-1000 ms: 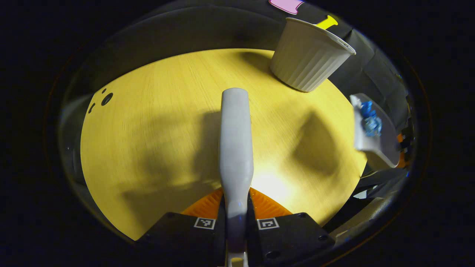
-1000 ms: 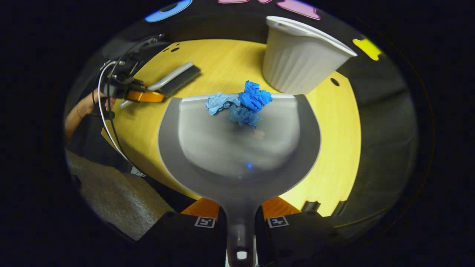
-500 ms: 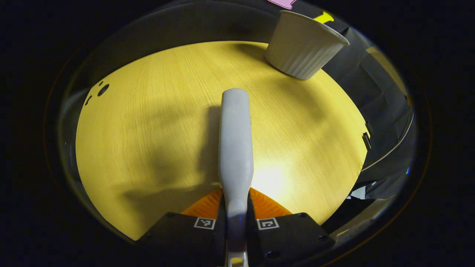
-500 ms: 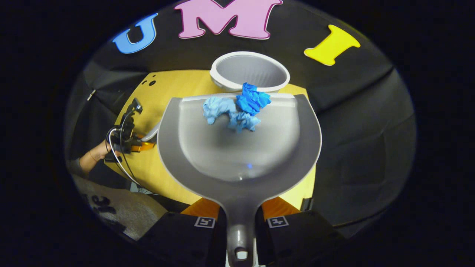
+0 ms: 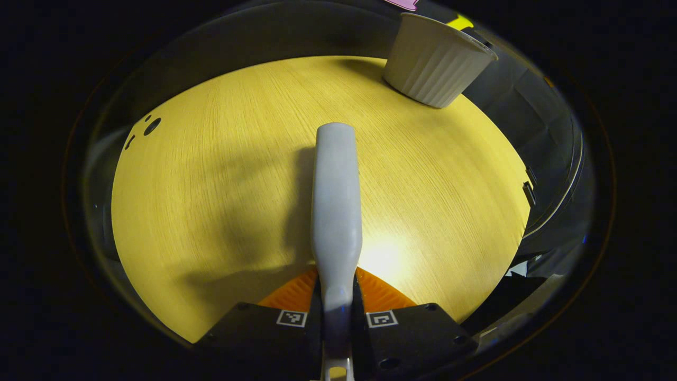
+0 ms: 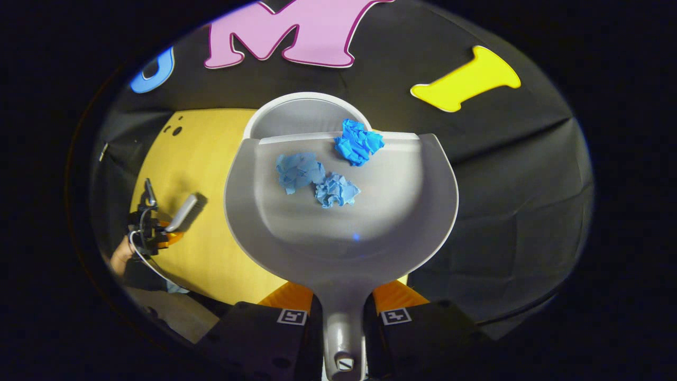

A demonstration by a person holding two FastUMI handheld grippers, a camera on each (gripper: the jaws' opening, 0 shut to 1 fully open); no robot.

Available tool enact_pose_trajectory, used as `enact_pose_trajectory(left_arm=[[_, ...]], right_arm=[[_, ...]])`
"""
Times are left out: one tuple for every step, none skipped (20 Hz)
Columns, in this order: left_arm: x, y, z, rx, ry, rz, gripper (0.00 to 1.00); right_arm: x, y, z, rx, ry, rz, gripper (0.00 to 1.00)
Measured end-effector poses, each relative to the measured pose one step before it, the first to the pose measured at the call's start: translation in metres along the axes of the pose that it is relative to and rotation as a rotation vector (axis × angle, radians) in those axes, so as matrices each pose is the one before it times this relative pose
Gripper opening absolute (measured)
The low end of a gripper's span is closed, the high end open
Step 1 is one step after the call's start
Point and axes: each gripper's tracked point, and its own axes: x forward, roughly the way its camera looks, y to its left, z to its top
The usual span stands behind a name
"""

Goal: Pick up the small broom and dustpan from the desktop, sweep the trash into the dustpan with the broom, and then empty the trash into the garbage bin.

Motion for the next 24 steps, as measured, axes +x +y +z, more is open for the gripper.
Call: enact_pose_trajectory(left_arm=[[-0.0015, 0.00236, 0.00029, 0.00492, -0.00071, -0.00053, 0.27], [-0.00033, 0.00032, 0.00037, 0.003, -0.00351, -0.00193, 0.27], [-0.00049, -0.00068, 0.00056, 0.00135, -0.00426, -0.00579, 0.27], [-0.0007, 0.0009, 0.00023, 0.00231, -0.00388, -0.0049, 0.27], [0.0001, 0.00072, -0.0005, 0.00021, -0.00038, -0.00513, 0.27], [0.00044, -0.00034, 0.00097, -0.00114, -0.00311, -0.00482, 0.27], [-0.00135, 0.00075, -0.00021, -0.00315, -0.0013, -0.00191, 0.27], [-0.00042, 0.00008, 0.00026, -0.00397, -0.00148, -0.00056, 0.29], [-0.0001, -0.00045, -0.00021, -0.00196, -0.00029, 0.00108, 0.27], [-0.00032, -0.00024, -0.00001, 0.00049, 0.00084, 0.00167, 0.27], [0.00101, 0.00032, 0.00034, 0.00175, 0.00109, 0.00162, 0.27], [-0.00049, 0.0001, 0.00056, 0.00241, 0.00124, 0.00024, 0.27], [0.0, 0.00004, -0.00025, 0.00135, 0.00082, -0.00032, 0.27], [0.00045, 0.00033, -0.00045, -0.00063, -0.00151, -0.00016, 0.27], [-0.00038, -0.00037, -0.00005, -0.00389, -0.00152, 0.00055, 0.27], [0.0001, -0.00058, 0.0, -0.00608, -0.00065, 0.00245, 0.27], [0.00029, -0.00017, 0.00043, -0.00328, 0.00077, 0.00239, 0.27], [0.0006, 0.00004, -0.00066, -0.0007, 0.00044, 0.00186, 0.27], [-0.00015, -0.00005, 0.0001, 0.00035, 0.00113, 0.00216, 0.27], [0.00002, 0.00003, -0.00049, -0.00214, 0.00082, 0.00256, 0.27], [-0.00019, -0.00044, 0.00046, -0.00364, -0.00015, 0.00264, 0.27], [0.00088, 0.00014, -0.00054, -0.00254, -0.00101, 0.00086, 0.27], [0.0004, -0.00023, -0.00005, -0.00234, 0.00034, 0.00046, 0.27], [-0.00068, -0.00056, 0.0003, -0.00159, 0.00147, 0.00135, 0.29]], right_arm=[[-0.00461, -0.0029, 0.00175, -0.03127, 0.02028, -0.02879, 0.36], [-0.00311, -0.00351, 0.00137, -0.03247, 0.01988, -0.02823, 0.36], [-0.00167, -0.00404, 0.00064, -0.02814, 0.01902, -0.0186, 0.36], [-0.0048, -0.003, -0.00084, -0.02244, 0.02038, -0.00925, 0.36], [-0.00148, -0.00864, -0.00047, -0.02489, 0.02233, -0.00937, 0.36], [-0.00318, -0.01089, 0.00012, -0.02736, 0.01758, -0.02066, 0.36], [0.00009, -0.01208, 0.00009, -0.03288, 0.01302, -0.03117, 0.36], [0.00143, -0.01113, -0.00194, -0.03189, 0.01628, -0.03253, 0.35], [0.00075, -0.00409, 0.00147, -0.03329, 0.01701, -0.02979, 0.35], [-0.00006, -0.00752, -0.00156, -0.03552, 0.0191, -0.01993, 0.35], [0.00061, -0.00287, 0.00265, -0.04094, 0.0234, -0.01675, 0.35], [-0.00067, -0.00242, 0.0012, -0.04353, 0.02301, -0.01312, 0.36], [-0.00125, -0.00353, 0.00354, -0.04099, 0.01275, -0.01048, 0.35], [-0.00292, -0.00064, 0.00235, -0.0217, 0.00438, -0.00328, 0.36], [0.00205, 0.00301, 0.00258, -0.00504, 0.0011, 0.00419, 0.36], [0.00055, 0.00313, 0.00239, -0.00881, 0.00042, 0.00585, 0.35], [0.00413, -0.00086, 0.00441, -0.01044, -0.00055, 0.00381, 0.35], [0.00092, -0.00025, 0.0021, -0.00509, -0.00441, 0.00142, 0.35], [-0.00007, 0.00005, 0.00165, -0.00386, -0.00632, 0.00466, 0.35], [-0.00095, 0.0005, 0.00069, 0.0046, -0.0068, 0.00188, 0.35], [0.00021, 0.00083, -0.00018, 0.00983, -0.00761, 0.00344, 0.39], [-0.00109, 0.00011, -0.0011, 0.01359, -0.0135, 0.00331, 0.36], [0.00033, -0.00139, -0.00088, 0.01672, -0.01681, 0.00638, 0.36], [-0.0016, -0.00051, -0.00104, 0.0235, -0.02163, 0.00892, 0.36]])
